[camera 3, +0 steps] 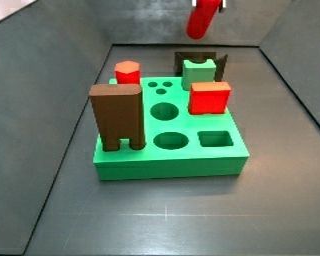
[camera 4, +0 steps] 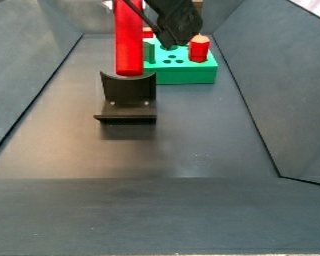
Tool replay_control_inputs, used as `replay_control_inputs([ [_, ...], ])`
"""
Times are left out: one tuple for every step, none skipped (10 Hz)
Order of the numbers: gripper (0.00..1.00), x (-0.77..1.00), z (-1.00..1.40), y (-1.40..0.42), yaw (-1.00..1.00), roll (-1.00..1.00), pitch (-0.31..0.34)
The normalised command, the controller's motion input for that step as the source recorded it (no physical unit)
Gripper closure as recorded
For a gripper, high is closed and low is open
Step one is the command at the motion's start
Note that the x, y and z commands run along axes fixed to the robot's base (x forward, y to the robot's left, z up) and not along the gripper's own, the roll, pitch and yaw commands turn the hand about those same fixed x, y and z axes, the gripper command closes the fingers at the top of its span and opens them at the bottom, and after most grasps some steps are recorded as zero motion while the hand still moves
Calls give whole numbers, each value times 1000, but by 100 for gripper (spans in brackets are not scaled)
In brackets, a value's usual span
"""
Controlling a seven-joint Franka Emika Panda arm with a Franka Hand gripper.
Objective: Pick up the round object. Move up. Place the round object on the fixture. Regrasp the round object. Move to above the board. Insert the round object.
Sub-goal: Place the round object on the fixture, then regrasp the round object.
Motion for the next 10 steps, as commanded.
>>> replay_control_inputs([
  [100,86,-1000,27,-139,-148,13],
  [100,107,-1000,28,-125,-132,-16],
  [100,110,-1000,29,-104,-102,-53],
  [100,108,-1000,30,-94,-86,-73],
  [100,95,-857,19,-63,-69,-100],
  [100,84,-664,11,-43,-66,-110],
  [100,70,-419,5,-11,-61,-107],
  [100,67,-300,4,-1,-61,-105],
  [0,0,0,0,0,0,0],
  [0,0,1000,0,5,4,62],
])
